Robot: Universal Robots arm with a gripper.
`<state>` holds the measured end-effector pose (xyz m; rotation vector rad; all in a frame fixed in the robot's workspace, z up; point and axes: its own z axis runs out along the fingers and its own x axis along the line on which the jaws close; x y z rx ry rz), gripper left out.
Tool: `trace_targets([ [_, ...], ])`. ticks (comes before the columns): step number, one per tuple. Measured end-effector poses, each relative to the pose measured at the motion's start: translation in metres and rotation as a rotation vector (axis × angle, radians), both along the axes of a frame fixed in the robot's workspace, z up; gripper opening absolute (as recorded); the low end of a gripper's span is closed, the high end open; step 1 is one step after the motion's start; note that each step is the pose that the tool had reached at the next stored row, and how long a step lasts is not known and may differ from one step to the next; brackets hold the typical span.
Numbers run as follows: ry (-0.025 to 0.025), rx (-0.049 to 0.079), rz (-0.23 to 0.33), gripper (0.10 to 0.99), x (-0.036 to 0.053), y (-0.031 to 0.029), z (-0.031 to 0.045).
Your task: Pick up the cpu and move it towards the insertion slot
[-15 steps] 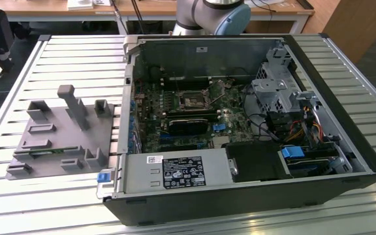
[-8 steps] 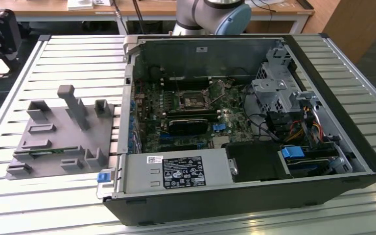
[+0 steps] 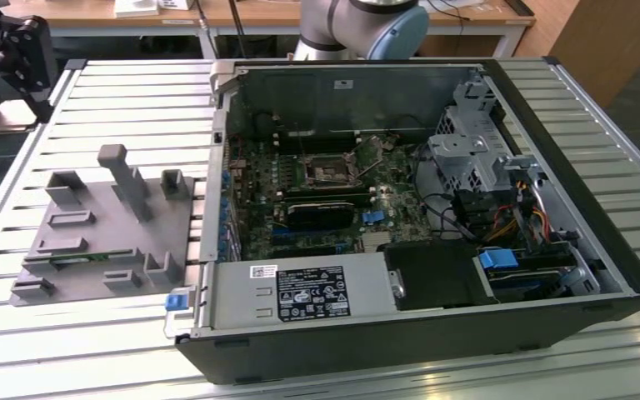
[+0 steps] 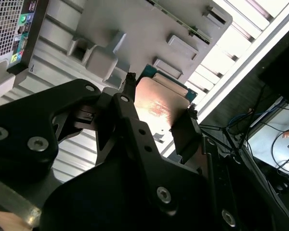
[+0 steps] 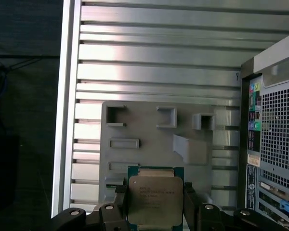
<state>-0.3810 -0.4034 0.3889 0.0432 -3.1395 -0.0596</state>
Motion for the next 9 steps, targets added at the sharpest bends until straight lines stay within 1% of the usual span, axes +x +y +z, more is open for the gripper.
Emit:
trace_targets([
  [9,0.0000,0.000,0.000,0.545,0.0168,0.0001,0.0000],
])
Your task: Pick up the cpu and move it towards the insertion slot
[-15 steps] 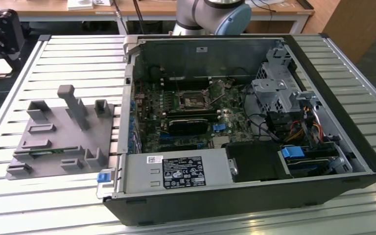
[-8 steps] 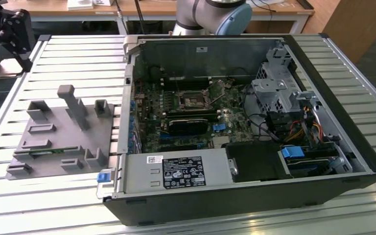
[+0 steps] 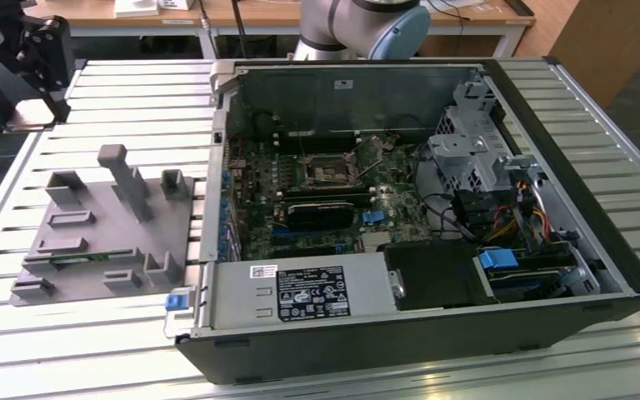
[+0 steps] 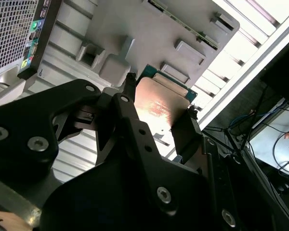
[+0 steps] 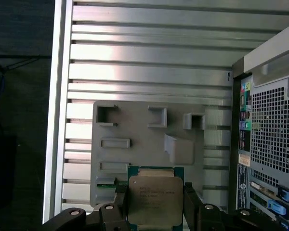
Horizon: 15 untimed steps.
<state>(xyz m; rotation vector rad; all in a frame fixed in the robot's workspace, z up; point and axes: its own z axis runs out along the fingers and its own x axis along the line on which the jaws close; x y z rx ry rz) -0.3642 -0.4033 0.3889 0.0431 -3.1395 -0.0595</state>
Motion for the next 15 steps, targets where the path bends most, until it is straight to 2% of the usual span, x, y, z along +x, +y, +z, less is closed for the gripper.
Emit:
trace_targets([
  [15,0.0001,0.000,0.000,0.545,0.0228,0.0002,0.0000],
])
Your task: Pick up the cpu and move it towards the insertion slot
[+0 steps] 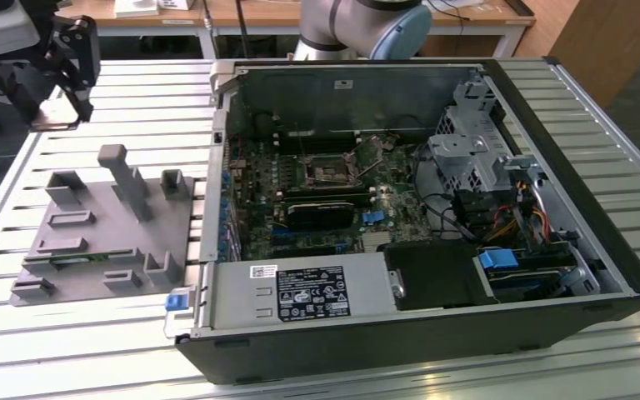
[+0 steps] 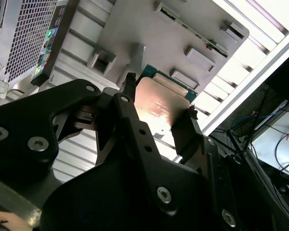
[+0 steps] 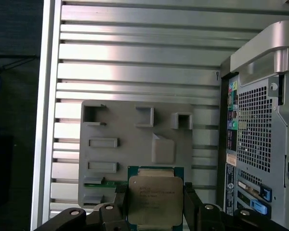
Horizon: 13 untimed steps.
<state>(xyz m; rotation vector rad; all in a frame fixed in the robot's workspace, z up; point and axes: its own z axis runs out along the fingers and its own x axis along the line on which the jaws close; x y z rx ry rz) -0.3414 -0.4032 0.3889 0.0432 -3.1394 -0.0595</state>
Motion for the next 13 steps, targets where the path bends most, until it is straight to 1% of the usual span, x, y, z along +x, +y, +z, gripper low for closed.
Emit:
trace_targets([
  [13,-0.0001,0.000,0.000,0.545,0.0153,0.0001,0.0000],
])
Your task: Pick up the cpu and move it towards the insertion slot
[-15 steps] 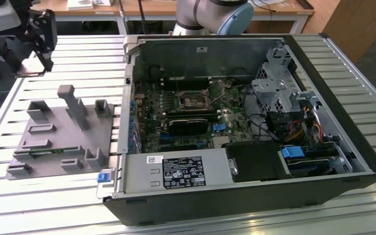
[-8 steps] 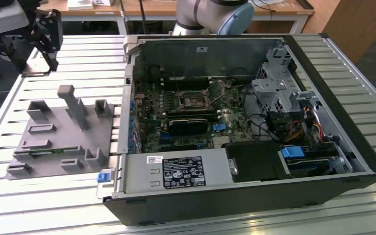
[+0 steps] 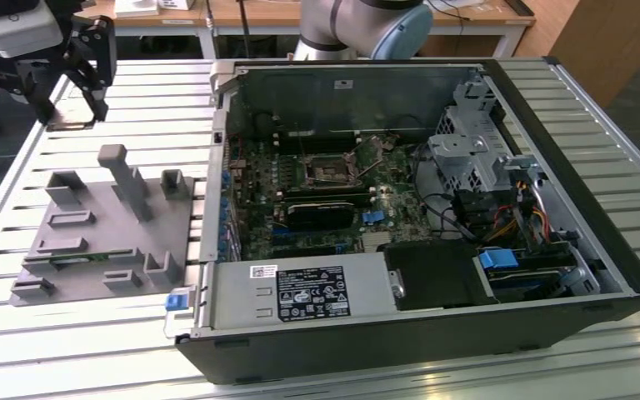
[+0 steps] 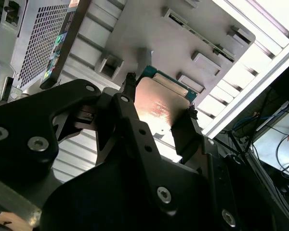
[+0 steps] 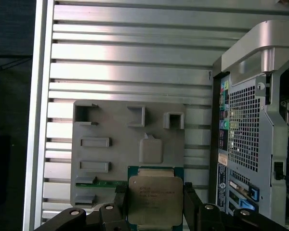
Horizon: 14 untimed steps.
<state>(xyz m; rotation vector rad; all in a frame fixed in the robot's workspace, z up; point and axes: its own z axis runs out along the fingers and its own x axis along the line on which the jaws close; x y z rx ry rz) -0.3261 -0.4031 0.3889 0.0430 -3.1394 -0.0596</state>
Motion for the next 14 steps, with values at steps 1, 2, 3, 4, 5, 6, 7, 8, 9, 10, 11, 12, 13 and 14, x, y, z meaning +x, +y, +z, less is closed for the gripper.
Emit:
trace_targets([
  [1,0.0000,0.000,0.000,0.545,0.0011,0.0000,0.0000],
  [2,0.0001,0.000,0.000,0.545,0.0022,0.0000,0.0001],
  [3,0.0000,0.000,0.000,0.545,0.0033,0.0000,0.0000],
  [4,0.0001,0.000,0.000,0.545,0.0044,0.0000,0.0000],
  [5,0.0000,0.000,0.000,0.545,0.0056,0.0000,0.0000],
  [6,0.0001,0.000,0.000,0.545,0.0067,0.0000,0.0000],
  [7,0.0000,0.000,0.000,0.545,0.0079,0.0000,0.0000],
  [8,0.0000,0.000,0.000,0.545,0.0091,0.0000,0.0000],
  [9,0.0000,0.000,0.000,0.545,0.0102,0.0000,0.0000],
  [10,0.0001,0.000,0.000,0.545,0.0113,0.0000,0.0000],
  [11,0.0001,0.000,0.000,0.545,0.0124,0.0000,0.0000],
  [12,0.0001,0.000,0.000,0.545,0.0136,0.0000,0.0000],
  [13,0.0000,0.000,0.000,0.545,0.0147,0.0000,0.0000],
  [14,0.0000,0.000,0.000,0.545,0.0158,0.0000,0.0000],
])
